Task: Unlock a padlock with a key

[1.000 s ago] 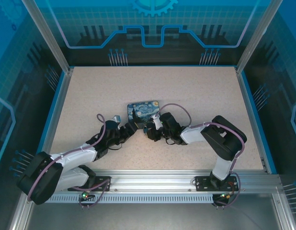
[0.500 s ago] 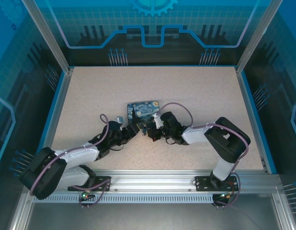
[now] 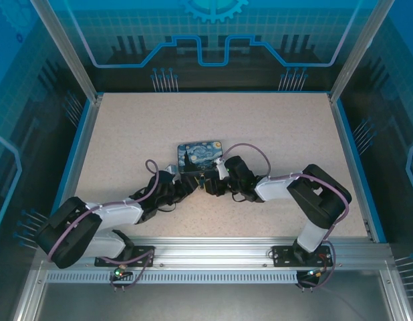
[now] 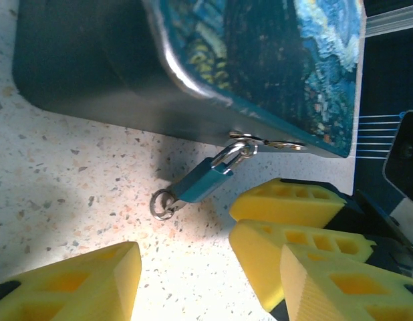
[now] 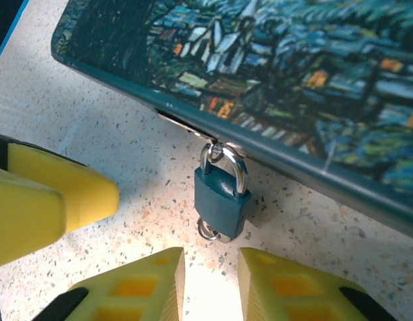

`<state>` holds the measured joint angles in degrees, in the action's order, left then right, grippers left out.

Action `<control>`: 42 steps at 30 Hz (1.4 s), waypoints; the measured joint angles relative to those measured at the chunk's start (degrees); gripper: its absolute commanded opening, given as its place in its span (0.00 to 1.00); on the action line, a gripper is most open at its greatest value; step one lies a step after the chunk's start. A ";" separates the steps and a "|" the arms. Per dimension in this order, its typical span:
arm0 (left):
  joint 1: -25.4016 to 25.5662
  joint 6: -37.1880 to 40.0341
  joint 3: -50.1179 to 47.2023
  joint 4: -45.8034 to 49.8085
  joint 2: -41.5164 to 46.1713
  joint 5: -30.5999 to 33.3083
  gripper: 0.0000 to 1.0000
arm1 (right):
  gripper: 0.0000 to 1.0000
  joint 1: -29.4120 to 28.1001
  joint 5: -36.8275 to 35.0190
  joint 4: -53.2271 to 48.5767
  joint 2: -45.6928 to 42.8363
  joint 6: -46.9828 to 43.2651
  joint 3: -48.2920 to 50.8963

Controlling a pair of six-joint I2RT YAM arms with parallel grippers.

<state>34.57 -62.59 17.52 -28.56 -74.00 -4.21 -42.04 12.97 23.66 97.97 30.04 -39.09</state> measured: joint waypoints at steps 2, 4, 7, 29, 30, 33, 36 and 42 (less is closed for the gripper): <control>0.00 0.00 0.00 0.07 0.81 0.17 0.58 | 0.32 0.00 -0.04 0.13 0.31 -0.02 0.00; 0.00 0.00 0.00 0.31 1.60 0.39 0.58 | 0.35 0.00 -0.15 0.46 0.92 0.09 -0.02; 0.00 0.00 0.00 1.05 2.60 0.55 0.58 | 0.37 0.00 -0.57 0.46 2.12 0.20 -0.55; 0.00 0.00 -1.51 6.88 11.41 3.15 0.59 | 0.20 0.09 1.03 7.96 8.20 3.48 -3.04; 0.00 0.00 -1.57 7.21 11.43 3.15 0.59 | 0.18 0.09 1.14 8.22 8.20 3.85 -3.04; 0.00 0.00 -1.60 7.50 11.43 3.13 0.60 | 0.16 0.09 1.46 8.81 8.20 4.55 -2.99; 0.00 0.00 -1.60 7.41 11.34 3.10 0.59 | 0.16 0.15 1.92 9.73 8.17 5.14 -2.58; 0.00 0.00 -1.57 7.28 9.68 2.80 0.59 | 0.22 1.22 3.80 11.67 7.34 5.84 -0.28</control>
<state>34.57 -62.59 15.94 -21.28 -64.31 -1.41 -40.82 16.78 35.33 105.32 35.88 -39.38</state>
